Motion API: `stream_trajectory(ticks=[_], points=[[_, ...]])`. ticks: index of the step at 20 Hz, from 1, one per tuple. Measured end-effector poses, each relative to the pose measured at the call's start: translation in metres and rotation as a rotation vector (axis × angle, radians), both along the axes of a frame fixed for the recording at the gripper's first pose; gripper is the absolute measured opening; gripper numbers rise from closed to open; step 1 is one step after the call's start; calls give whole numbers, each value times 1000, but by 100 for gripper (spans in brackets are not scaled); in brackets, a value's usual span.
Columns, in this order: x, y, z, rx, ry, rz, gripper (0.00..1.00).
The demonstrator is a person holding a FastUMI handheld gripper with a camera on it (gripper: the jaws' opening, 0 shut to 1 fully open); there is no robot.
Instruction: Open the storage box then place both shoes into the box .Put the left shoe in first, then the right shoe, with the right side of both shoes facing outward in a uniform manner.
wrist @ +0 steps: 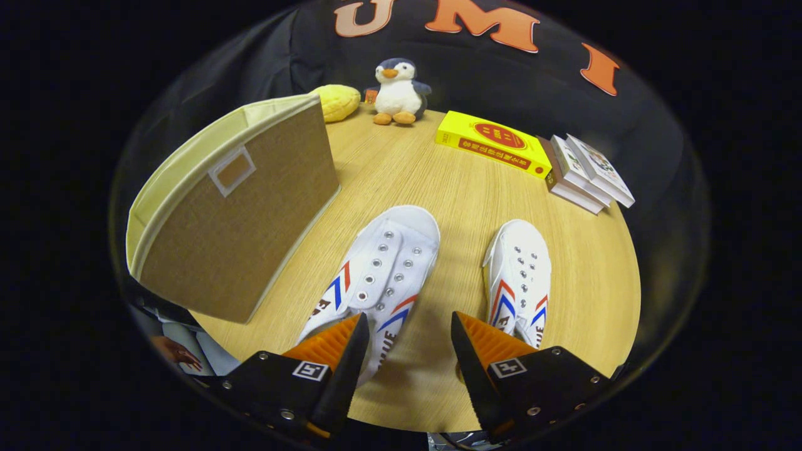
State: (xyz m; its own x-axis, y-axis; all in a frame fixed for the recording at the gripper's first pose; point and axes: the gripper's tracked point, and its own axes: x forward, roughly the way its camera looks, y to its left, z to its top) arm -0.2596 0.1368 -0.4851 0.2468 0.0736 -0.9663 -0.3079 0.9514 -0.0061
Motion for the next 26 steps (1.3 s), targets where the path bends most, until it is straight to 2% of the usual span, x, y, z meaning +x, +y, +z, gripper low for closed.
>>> stream_trajectory(ticks=[6,8,11,16,18,20,21,22,26], points=[[-8,-1,-15,13,38,-35,74],[-5,1,-21,57,39,-108,72],[-7,4,-26,142,110,-194,64],[-9,11,-29,244,210,-204,62],[-10,19,-27,289,232,-223,52],[-10,25,-23,313,222,-242,32],[-11,26,-24,307,210,-260,17],[-12,25,-24,304,216,-287,10],[-10,30,-18,350,234,-332,3]])
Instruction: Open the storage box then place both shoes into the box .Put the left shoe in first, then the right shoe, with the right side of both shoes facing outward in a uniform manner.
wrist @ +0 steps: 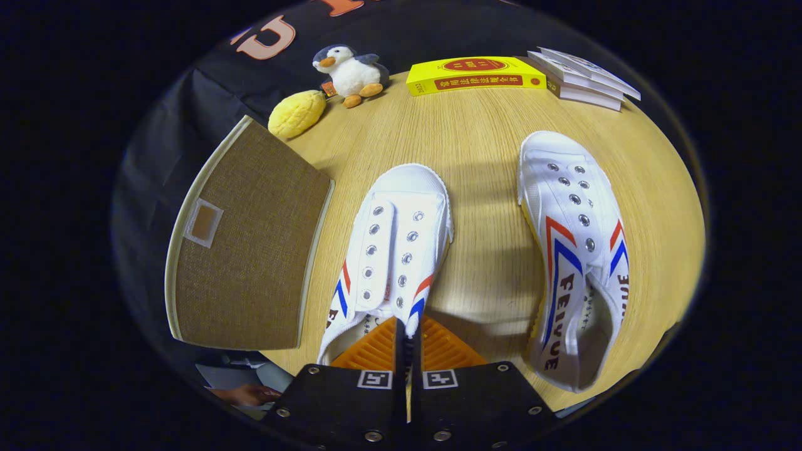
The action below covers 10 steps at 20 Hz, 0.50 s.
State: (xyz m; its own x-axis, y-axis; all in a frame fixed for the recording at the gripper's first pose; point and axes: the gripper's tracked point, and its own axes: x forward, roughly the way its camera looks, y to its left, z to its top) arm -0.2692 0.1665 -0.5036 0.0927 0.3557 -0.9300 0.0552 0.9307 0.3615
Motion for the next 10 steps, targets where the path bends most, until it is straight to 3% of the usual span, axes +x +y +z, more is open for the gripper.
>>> stream_trajectory(ticks=[10], points=[[43,25,51,132,-137,-119,1]])
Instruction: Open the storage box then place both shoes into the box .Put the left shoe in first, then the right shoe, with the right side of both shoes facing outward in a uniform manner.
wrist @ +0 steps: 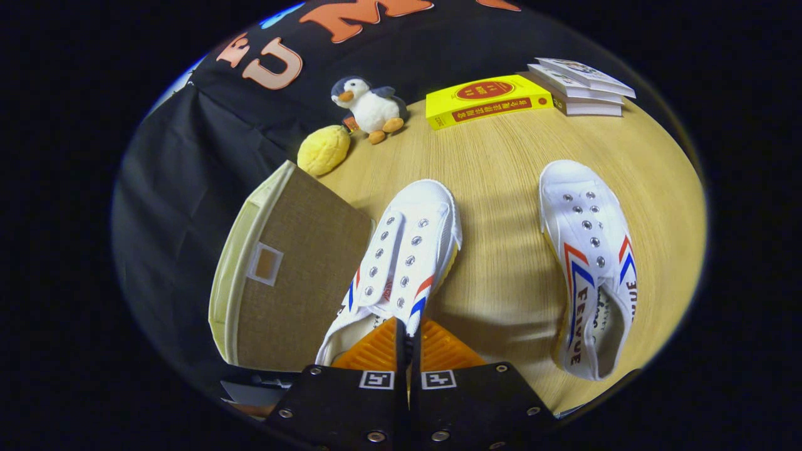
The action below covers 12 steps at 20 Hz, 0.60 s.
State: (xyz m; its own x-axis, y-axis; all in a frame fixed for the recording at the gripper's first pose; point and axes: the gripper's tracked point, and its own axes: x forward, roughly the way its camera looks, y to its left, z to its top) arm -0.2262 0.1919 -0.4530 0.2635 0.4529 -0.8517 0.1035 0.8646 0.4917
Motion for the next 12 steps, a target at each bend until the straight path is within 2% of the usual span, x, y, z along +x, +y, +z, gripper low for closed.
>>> stream_trajectory(ticks=[4,8,12], points=[[35,7,48,20,-92,3,1],[63,31,95,26,-175,61,1],[77,78,122,61,-218,142,2]])
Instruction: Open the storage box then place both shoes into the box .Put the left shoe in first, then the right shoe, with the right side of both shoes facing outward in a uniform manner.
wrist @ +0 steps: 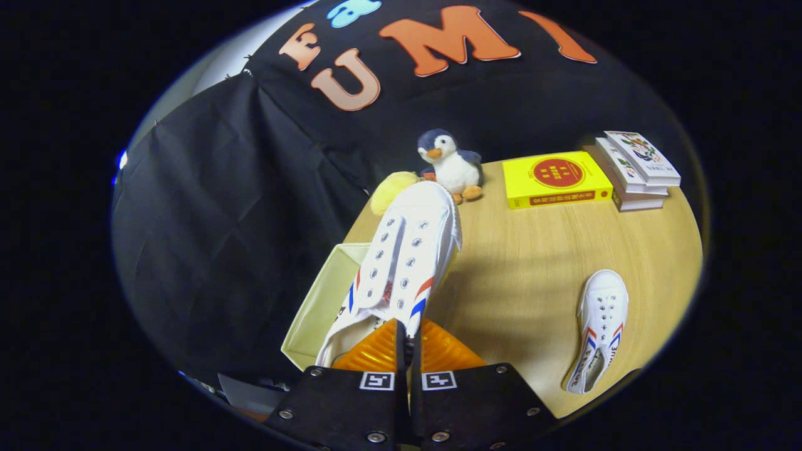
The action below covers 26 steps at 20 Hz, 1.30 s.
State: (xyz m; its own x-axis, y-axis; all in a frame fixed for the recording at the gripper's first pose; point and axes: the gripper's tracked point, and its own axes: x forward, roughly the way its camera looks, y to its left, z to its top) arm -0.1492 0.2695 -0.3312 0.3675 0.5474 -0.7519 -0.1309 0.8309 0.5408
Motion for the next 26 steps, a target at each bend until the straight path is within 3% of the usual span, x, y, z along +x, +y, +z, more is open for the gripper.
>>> stream_trajectory(ticks=[5,12,17,21,26], points=[[-10,68,-5,3,35,108,2],[-36,131,-49,-72,162,183,2],[-51,144,-67,-92,238,171,2],[-51,140,-74,-123,295,116,3],[-64,160,-113,-163,387,110,3]])
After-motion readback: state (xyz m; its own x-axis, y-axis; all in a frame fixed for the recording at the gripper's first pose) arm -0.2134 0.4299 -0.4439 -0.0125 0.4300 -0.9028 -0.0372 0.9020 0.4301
